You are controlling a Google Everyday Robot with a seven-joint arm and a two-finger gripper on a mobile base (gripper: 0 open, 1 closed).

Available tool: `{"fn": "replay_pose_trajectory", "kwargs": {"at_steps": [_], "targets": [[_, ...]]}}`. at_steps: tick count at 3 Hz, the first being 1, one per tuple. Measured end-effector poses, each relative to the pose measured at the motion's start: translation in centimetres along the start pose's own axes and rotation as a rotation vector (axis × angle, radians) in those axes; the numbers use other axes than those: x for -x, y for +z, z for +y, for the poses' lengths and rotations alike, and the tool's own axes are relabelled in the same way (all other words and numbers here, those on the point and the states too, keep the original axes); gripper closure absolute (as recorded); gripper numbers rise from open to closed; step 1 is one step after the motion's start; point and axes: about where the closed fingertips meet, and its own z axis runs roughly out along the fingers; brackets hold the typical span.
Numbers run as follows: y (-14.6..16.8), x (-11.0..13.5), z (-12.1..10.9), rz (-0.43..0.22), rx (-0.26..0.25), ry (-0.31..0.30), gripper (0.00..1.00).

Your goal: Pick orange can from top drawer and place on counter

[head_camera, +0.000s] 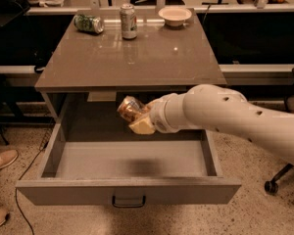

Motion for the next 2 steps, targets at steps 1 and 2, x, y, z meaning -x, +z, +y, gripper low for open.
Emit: {"fn": "replay_pose_trajectory", "kwargs": {"at_steps": [1, 2], "targets": [[-3.5, 4.4, -3.1, -0.005, -0.069, -0.058, 1.00], [-4.2, 7.7, -6.8, 0.025, -0.087, -0.080, 1.00]]}}
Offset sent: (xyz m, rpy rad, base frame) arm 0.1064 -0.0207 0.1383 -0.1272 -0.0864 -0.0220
